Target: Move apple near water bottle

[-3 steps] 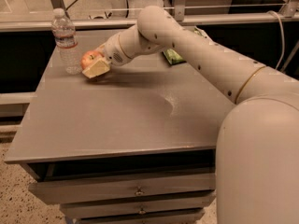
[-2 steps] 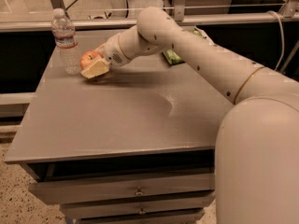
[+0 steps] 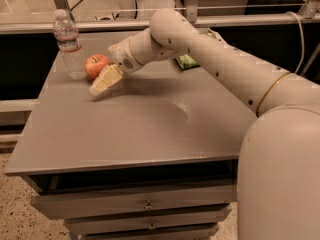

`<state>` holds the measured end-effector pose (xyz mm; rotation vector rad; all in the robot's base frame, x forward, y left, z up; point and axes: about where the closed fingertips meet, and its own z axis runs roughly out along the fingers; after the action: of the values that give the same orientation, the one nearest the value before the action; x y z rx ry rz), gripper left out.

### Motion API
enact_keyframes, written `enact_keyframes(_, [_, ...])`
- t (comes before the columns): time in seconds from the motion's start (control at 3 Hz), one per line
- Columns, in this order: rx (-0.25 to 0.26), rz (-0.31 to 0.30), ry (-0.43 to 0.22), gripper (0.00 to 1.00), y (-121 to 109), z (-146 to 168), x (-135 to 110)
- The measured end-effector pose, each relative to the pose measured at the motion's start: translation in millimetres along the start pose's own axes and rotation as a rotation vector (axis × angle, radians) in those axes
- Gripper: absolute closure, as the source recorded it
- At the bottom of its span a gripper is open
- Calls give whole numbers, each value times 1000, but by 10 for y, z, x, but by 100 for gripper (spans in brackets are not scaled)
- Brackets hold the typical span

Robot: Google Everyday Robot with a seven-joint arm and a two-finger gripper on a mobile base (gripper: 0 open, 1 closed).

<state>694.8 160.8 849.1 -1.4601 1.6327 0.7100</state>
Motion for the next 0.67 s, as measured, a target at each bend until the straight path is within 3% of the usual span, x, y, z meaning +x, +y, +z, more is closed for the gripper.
enact_keyframes(0.33, [36, -20, 3, 0, 76, -432, 6])
enact_keyframes(0.67, [68, -59, -35, 0, 293, -1077, -26])
